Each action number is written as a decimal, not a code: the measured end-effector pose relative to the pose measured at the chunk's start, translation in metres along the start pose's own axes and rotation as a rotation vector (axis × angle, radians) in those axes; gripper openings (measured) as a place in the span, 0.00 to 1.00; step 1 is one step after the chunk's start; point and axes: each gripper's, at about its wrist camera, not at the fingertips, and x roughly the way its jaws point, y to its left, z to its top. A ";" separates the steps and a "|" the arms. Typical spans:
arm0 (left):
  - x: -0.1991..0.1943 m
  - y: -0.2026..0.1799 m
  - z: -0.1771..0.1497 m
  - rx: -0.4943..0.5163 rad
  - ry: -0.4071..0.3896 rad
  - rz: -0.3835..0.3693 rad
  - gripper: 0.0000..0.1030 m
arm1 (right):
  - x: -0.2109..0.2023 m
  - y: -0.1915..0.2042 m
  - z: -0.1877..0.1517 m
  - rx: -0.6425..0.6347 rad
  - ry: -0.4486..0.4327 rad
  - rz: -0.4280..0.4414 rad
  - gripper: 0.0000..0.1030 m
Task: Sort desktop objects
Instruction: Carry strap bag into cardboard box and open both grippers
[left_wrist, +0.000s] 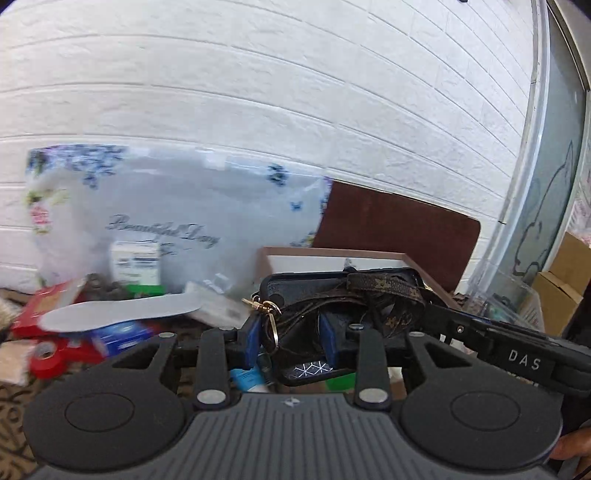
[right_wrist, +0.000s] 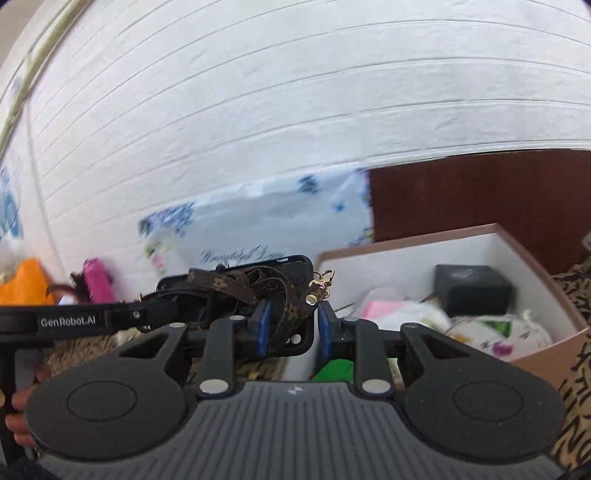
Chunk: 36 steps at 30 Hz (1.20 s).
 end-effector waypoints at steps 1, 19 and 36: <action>0.011 -0.004 0.006 -0.005 0.007 -0.015 0.34 | 0.003 -0.010 0.006 0.017 -0.007 -0.011 0.25; 0.182 0.007 0.053 -0.093 0.131 -0.011 0.33 | 0.137 -0.137 0.042 0.237 0.142 -0.080 0.25; 0.157 -0.001 0.053 -0.024 0.035 -0.004 0.96 | 0.157 -0.142 0.042 0.266 0.196 -0.135 0.92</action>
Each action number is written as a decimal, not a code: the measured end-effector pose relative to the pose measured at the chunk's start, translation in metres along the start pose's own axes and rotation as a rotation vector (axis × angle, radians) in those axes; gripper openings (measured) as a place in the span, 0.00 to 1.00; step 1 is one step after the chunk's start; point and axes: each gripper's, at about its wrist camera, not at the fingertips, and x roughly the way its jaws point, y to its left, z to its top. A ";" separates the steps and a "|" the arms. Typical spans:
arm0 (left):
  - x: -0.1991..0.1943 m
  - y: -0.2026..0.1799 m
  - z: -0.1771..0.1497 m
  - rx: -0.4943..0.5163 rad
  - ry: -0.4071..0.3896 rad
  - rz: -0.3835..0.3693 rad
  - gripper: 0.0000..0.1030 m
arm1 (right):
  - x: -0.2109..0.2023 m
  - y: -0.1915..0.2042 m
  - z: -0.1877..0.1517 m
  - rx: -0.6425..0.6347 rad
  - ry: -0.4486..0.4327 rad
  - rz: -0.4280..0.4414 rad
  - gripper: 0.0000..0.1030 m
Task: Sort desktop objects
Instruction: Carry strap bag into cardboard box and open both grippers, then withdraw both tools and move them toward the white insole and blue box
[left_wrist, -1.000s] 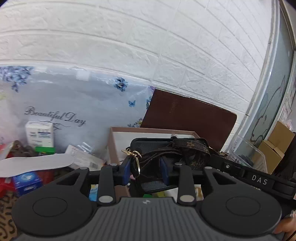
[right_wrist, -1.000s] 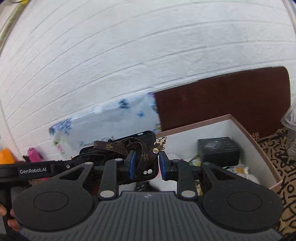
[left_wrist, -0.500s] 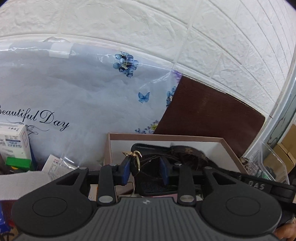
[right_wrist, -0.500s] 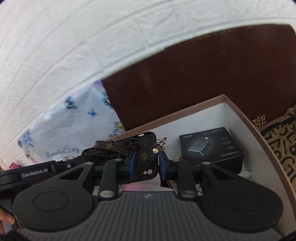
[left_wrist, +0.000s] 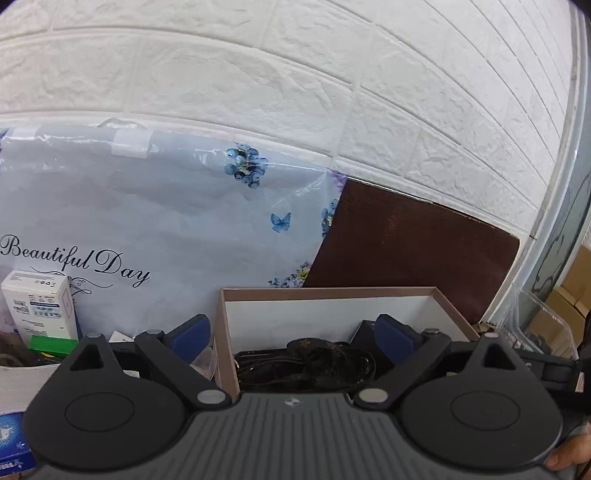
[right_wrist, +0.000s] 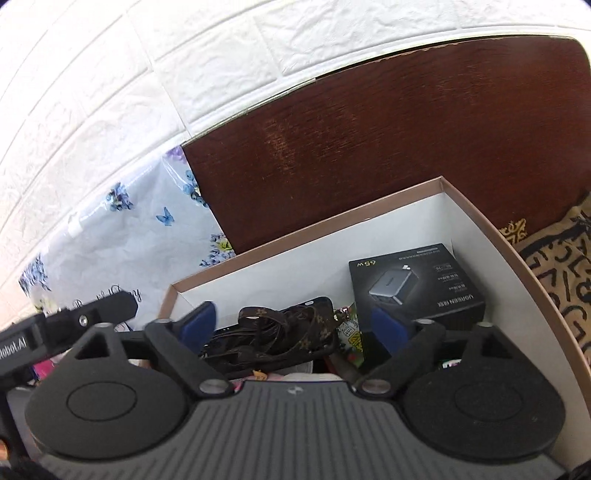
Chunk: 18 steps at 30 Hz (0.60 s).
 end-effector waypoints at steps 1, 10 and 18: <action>-0.003 -0.002 -0.002 0.011 0.001 -0.001 0.96 | -0.003 0.000 -0.001 0.003 -0.003 -0.007 0.93; -0.035 -0.015 -0.014 0.071 -0.002 0.029 0.96 | -0.030 0.007 -0.014 -0.018 -0.016 -0.003 0.93; -0.070 -0.017 -0.027 0.051 -0.008 0.039 0.96 | -0.062 0.026 -0.026 -0.037 -0.038 0.009 0.93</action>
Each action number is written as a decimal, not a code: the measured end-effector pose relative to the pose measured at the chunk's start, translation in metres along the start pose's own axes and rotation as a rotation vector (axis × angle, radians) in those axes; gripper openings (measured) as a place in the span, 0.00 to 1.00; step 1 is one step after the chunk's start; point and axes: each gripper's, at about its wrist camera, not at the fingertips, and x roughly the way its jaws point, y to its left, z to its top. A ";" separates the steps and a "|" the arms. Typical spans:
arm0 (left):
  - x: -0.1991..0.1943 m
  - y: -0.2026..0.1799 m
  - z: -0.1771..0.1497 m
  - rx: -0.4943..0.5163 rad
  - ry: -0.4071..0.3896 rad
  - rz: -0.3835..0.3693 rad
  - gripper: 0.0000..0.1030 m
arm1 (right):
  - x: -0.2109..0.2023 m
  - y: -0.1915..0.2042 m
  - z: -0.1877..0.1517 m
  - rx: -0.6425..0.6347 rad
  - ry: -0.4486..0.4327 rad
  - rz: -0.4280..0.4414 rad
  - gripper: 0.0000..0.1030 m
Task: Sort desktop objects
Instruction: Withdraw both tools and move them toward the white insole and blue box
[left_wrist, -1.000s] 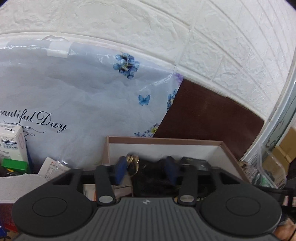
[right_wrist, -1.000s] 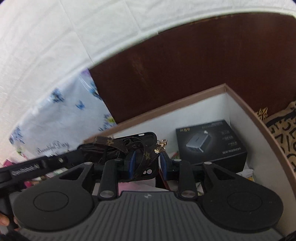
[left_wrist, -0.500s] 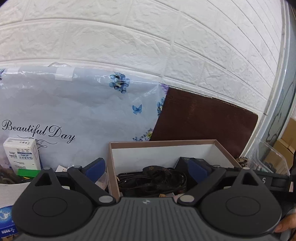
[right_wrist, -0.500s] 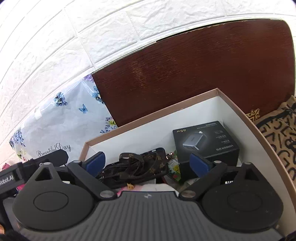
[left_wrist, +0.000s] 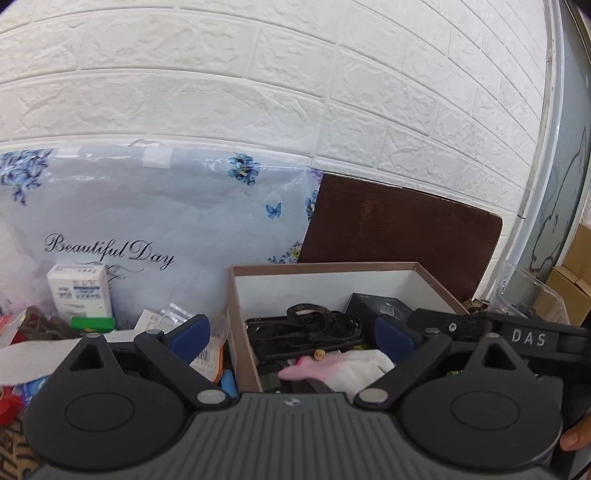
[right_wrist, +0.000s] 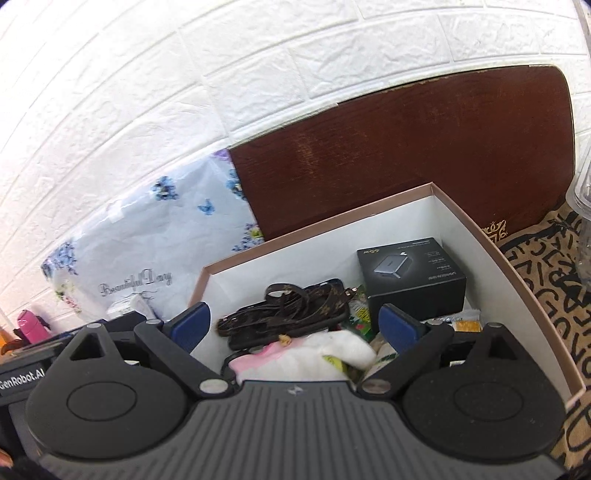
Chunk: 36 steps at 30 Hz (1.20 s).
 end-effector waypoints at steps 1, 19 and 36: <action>-0.007 0.000 -0.003 -0.003 -0.001 0.003 0.96 | -0.005 0.003 -0.002 0.006 -0.001 0.008 0.93; -0.137 0.057 -0.092 -0.153 -0.063 0.104 0.96 | -0.078 0.098 -0.086 -0.232 -0.104 0.147 0.93; -0.147 0.176 -0.083 -0.302 -0.108 0.255 0.95 | -0.022 0.203 -0.139 -0.478 -0.025 0.243 0.82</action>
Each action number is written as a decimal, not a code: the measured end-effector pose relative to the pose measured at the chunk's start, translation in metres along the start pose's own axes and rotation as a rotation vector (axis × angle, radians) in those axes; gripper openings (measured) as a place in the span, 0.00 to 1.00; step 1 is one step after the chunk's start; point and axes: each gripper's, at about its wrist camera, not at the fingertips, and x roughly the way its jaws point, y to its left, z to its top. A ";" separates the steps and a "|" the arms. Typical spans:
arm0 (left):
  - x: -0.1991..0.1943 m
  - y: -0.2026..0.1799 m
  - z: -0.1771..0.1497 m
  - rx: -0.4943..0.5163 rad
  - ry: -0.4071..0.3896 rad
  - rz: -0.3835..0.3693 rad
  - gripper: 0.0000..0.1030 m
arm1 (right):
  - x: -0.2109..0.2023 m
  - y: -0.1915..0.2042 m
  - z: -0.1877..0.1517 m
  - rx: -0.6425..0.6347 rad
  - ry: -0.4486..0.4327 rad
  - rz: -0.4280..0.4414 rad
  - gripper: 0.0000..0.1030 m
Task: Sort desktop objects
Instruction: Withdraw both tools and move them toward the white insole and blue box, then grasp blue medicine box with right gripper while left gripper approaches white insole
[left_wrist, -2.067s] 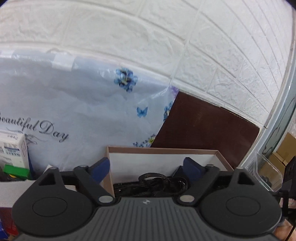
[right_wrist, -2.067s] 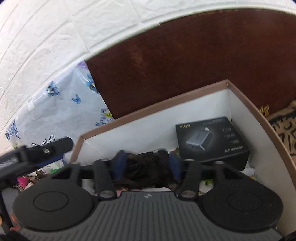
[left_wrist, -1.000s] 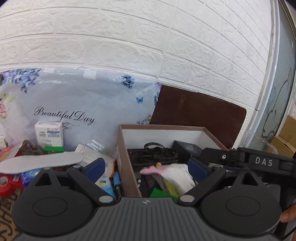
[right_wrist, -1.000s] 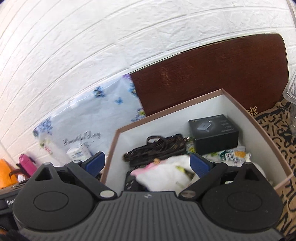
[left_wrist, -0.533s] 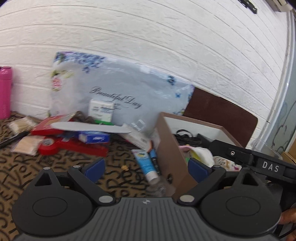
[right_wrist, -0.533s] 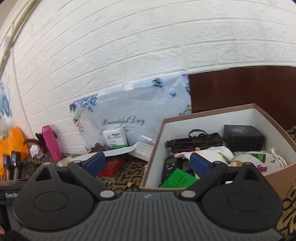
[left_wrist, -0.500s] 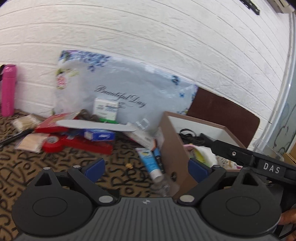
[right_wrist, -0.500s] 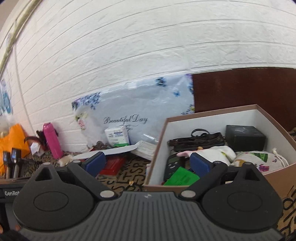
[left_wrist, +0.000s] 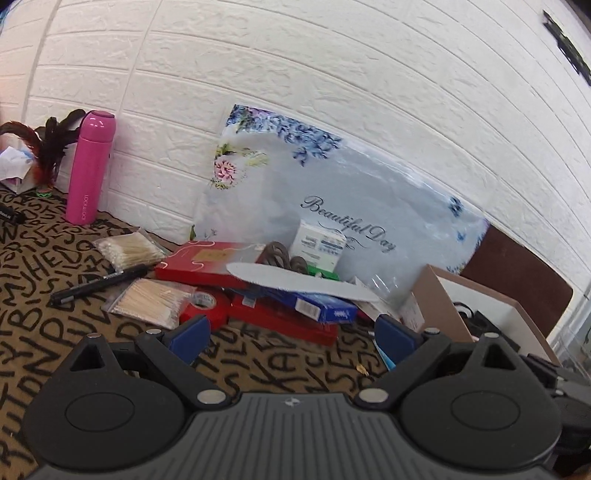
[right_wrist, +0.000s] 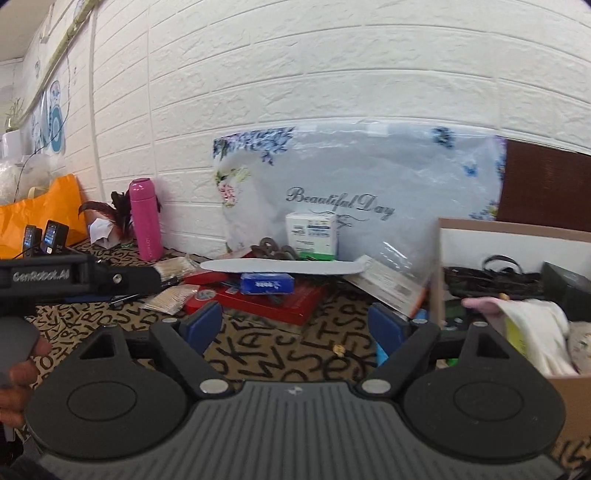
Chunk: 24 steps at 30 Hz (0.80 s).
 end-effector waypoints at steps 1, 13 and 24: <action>0.006 0.003 0.003 -0.004 -0.001 0.002 0.95 | 0.008 0.004 0.002 -0.009 0.003 0.007 0.82; 0.099 0.042 0.022 -0.126 0.083 0.001 0.85 | 0.113 0.019 0.014 -0.066 0.077 0.043 0.80; 0.145 0.047 0.029 -0.209 0.179 -0.065 0.40 | 0.159 0.013 0.013 -0.032 0.136 0.074 0.55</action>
